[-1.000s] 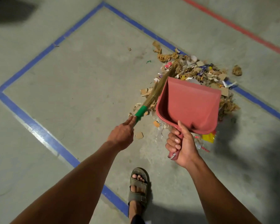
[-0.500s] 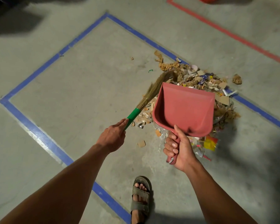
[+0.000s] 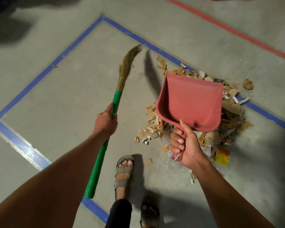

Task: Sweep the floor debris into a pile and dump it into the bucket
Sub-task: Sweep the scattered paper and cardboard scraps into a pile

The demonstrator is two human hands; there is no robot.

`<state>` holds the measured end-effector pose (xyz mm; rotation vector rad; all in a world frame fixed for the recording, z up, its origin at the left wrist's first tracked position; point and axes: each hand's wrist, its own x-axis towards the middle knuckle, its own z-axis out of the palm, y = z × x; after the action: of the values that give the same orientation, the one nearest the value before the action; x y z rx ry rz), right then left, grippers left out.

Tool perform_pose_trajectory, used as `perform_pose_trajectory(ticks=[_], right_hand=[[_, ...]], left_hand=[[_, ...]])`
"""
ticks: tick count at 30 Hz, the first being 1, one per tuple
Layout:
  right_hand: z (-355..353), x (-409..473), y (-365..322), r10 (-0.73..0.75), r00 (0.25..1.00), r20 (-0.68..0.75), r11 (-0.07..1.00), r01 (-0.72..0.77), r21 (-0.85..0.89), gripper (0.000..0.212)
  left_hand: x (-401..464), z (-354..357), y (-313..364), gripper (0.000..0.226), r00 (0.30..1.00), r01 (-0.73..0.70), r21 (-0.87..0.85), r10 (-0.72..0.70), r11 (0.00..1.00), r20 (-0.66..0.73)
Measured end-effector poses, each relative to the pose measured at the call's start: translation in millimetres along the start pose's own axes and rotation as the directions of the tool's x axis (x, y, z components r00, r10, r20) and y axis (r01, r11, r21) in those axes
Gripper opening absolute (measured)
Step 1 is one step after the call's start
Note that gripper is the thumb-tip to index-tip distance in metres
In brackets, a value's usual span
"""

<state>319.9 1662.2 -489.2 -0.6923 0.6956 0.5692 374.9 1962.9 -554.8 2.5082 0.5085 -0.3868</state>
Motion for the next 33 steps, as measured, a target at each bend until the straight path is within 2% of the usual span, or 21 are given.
perform_pose_trajectory(ticks=[6,10,15,17,19,21,23,27,33], right_hand=[[9.8,80.6,-19.2,-0.021,1.0,-0.014,0.999,0.021,0.041,0.048],[9.5,135.1,-19.7,-0.048,0.998,-0.029,0.997,0.05,0.064,0.048],[5.0,168.1,-7.9,-0.013,0.997,-0.077,0.995,0.021,0.095,0.047],[6.5,168.2,-2.9,0.014,0.995,-0.097,0.995,-0.004,0.104,0.046],[11.0,164.1,-0.3,0.037,0.994,-0.105,0.994,-0.026,0.103,0.046],[18.6,157.6,-2.4,0.042,0.994,-0.105,0.995,-0.032,0.092,0.046],[28.5,148.3,-6.6,0.034,0.996,-0.087,0.997,-0.027,0.075,0.045],[50.7,133.0,-12.5,0.061,0.996,-0.071,0.997,-0.058,0.047,0.045],[94.7,125.3,-10.8,0.118,0.993,-0.018,0.993,-0.118,-0.002,0.047]], left_hand=[[136.1,23.8,-1.7,0.028,0.987,0.137,0.037,-0.14,0.99,0.084],[191.3,62.1,3.0,0.047,0.976,0.102,-0.019,-0.096,0.995,0.193],[211.0,88.6,3.4,0.056,0.938,-0.189,0.184,0.122,0.965,0.323],[207.1,89.8,1.4,0.057,0.873,-0.344,0.196,0.236,0.918,0.426],[198.0,86.8,2.3,0.059,0.777,-0.501,0.173,0.353,0.848,0.521],[185.7,76.7,3.2,0.063,0.712,-0.613,0.181,0.438,0.769,0.549],[169.2,61.2,1.6,0.067,0.718,-0.645,0.24,0.468,0.725,0.515],[139.0,25.2,-17.1,0.072,0.778,-0.615,0.343,0.475,0.71,0.412],[120.2,-29.2,-49.2,0.075,0.852,-0.513,0.321,0.424,0.796,0.308]])
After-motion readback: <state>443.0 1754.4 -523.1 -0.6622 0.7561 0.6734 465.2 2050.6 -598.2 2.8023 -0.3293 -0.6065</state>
